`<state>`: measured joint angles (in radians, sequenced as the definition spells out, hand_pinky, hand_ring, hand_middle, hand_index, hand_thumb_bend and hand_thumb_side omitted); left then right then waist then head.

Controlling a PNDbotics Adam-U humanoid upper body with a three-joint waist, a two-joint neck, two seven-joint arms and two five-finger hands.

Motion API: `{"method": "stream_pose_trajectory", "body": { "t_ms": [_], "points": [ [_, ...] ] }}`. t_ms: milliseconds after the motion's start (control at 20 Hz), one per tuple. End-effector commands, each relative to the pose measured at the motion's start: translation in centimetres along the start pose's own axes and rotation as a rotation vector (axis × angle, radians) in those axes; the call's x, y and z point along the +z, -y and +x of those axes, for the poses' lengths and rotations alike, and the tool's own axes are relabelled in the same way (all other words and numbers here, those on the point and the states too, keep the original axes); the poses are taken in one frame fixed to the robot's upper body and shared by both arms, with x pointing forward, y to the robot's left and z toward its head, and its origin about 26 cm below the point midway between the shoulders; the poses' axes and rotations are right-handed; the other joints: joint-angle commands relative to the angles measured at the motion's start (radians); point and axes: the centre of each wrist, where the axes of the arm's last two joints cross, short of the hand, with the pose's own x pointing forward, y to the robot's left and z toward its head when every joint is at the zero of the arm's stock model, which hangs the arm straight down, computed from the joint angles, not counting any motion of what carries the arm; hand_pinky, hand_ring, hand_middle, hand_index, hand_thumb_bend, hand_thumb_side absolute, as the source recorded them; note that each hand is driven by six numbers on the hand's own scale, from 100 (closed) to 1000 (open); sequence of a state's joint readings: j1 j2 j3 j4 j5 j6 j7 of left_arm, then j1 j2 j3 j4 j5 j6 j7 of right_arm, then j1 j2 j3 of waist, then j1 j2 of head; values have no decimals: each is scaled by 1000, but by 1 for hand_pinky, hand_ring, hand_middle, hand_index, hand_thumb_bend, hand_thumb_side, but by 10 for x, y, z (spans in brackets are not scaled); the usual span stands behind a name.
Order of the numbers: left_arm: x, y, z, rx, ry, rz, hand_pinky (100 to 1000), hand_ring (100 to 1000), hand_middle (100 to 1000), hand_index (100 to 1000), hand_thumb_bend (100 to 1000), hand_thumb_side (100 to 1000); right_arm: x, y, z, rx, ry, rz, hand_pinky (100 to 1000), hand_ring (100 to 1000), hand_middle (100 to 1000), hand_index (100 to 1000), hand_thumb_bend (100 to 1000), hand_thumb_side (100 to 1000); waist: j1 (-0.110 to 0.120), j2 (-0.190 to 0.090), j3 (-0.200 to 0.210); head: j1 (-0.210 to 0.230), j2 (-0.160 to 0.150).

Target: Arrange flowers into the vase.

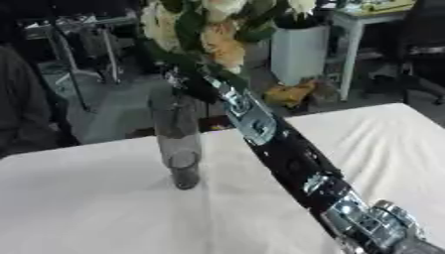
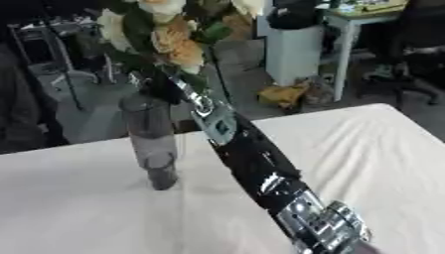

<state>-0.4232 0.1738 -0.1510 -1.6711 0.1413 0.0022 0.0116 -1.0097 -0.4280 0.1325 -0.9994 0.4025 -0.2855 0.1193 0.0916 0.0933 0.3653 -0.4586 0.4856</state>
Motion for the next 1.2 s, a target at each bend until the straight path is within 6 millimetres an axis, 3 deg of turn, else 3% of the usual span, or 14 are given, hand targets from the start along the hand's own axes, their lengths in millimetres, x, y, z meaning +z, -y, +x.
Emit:
{"method": "stream_pose_trajectory", "body": {
  "t_ms": [50, 100, 300, 650, 850, 1200],
  "points": [
    [-3, -1, 5, -3, 19, -8, 605, 608, 616, 721, 413, 975, -7, 24, 8, 67, 17, -19, 572, 758, 519, 533, 100, 908, -7, 5, 6, 0, -19],
    [-3, -1, 5, -2, 19, -8, 606, 608, 616, 722, 413, 976, -8, 25, 8, 83, 16, -14, 658, 812, 578, 628, 100, 872, -8, 6, 9, 0, -22],
    [-3, 0, 5, -1, 20, -10, 606, 608, 616, 722, 411, 977, -10, 29, 8, 146, 15, 38, 727, 865, 657, 705, 100, 794, -15, 11, 17, -1, -30],
    [-3, 0, 5, 2, 20, -6, 605, 608, 616, 722, 412, 979, -10, 34, 4, 178, 1, 44, 779, 904, 732, 775, 100, 780, -20, 17, 14, -2, -38],
    [-3, 0, 4, 3, 18, -7, 605, 607, 616, 722, 411, 980, -12, 39, 6, 193, -6, -1, 845, 957, 832, 836, 101, 769, -22, 18, 14, 0, -40],
    [-2, 0, 3, 2, 16, -9, 605, 607, 616, 722, 411, 980, -14, 39, 5, 249, -55, 34, 904, 1000, 923, 930, 225, 753, -30, 16, 16, -1, -44]
  ]
}}
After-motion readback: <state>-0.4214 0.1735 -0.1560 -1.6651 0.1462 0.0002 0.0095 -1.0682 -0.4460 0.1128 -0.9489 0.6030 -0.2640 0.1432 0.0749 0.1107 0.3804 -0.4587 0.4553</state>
